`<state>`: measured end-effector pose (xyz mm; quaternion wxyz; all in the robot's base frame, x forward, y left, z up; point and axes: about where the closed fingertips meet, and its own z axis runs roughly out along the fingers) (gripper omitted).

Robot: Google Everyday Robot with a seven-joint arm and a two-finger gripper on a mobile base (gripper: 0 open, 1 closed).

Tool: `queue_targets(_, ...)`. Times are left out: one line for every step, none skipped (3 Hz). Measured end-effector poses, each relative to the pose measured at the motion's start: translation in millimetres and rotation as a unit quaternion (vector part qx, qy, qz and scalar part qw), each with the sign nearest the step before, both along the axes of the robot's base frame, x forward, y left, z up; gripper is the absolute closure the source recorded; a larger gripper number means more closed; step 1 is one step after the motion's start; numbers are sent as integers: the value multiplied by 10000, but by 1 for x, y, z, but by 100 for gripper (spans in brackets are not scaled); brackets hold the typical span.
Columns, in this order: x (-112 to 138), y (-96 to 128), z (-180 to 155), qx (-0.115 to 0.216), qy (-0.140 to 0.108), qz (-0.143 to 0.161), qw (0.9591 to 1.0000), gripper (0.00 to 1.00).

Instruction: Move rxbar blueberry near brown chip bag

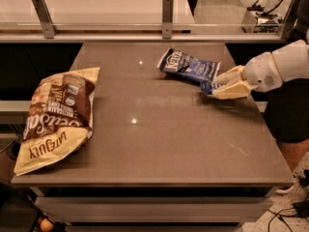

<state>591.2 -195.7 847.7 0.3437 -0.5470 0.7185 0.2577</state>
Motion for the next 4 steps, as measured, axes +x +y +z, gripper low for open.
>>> queue_targets(-8, 8, 19, -13, -195, 77, 9998, 100)
queue_targets(-19, 23, 34, 32, -374, 285, 9989, 100)
queue_targets(-32, 51, 42, -54, -460, 515, 9976, 100)
queue_targets(-53, 89, 48, -257, -471, 540, 9971, 100)
